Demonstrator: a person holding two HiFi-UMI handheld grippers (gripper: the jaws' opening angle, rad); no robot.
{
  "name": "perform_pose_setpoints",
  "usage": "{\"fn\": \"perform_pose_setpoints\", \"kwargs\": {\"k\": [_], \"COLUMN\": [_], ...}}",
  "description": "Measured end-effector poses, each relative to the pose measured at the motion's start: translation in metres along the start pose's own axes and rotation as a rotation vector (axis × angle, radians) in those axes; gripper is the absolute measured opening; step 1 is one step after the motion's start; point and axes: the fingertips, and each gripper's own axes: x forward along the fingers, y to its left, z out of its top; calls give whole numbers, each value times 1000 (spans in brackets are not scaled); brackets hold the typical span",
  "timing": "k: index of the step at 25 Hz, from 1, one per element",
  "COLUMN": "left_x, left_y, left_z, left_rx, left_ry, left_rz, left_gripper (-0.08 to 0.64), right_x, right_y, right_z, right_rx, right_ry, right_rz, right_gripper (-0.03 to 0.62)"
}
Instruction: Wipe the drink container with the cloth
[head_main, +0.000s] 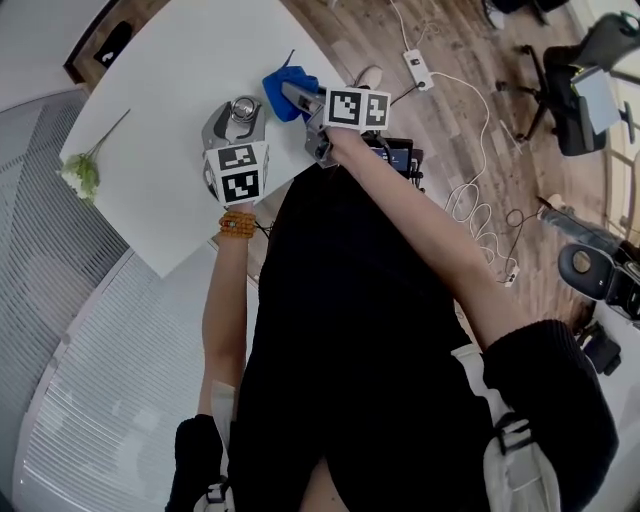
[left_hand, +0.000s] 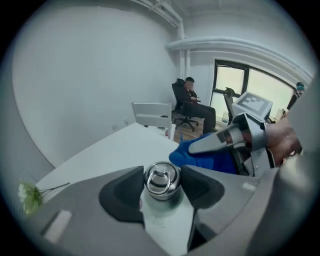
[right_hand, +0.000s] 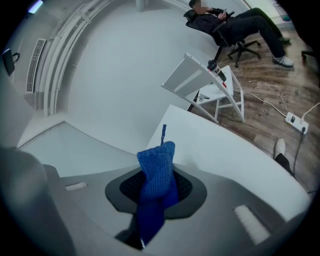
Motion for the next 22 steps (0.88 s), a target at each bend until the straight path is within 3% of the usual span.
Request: {"fn": "perform_pose_setpoints", "kwargs": {"k": [4, 7, 10, 13, 17, 19, 22], "left_x": [-14, -22, -28, -34, -36, -34, -29], "left_y": [-2, -13, -19, -15, -23, -22, -20], "left_z": [-22, -31, -33, -27, -41, -47, -44], "left_rx": [37, 124, 349, 596, 940, 1089, 1167], "left_ry": [41, 27, -26, -71, 28, 69, 73], "left_rz": [-3, -71, -205, -327, -562, -595, -582], "left_gripper": [242, 244, 295, 295, 291, 267, 251], "right_x": [3, 3, 5, 4, -3, -7, -7], "right_y": [-1, -2, 3, 5, 11, 18, 28], "right_z": [-2, -5, -9, -7, -9, -15, -27], "right_rx": [5, 14, 19, 62, 165, 190, 190], "right_ry": [4, 6, 17, -3, -26, -15, 15], "right_rz": [12, 19, 33, 49, 90, 112, 139], "right_gripper": [91, 91, 91, 91, 91, 91, 91]}}
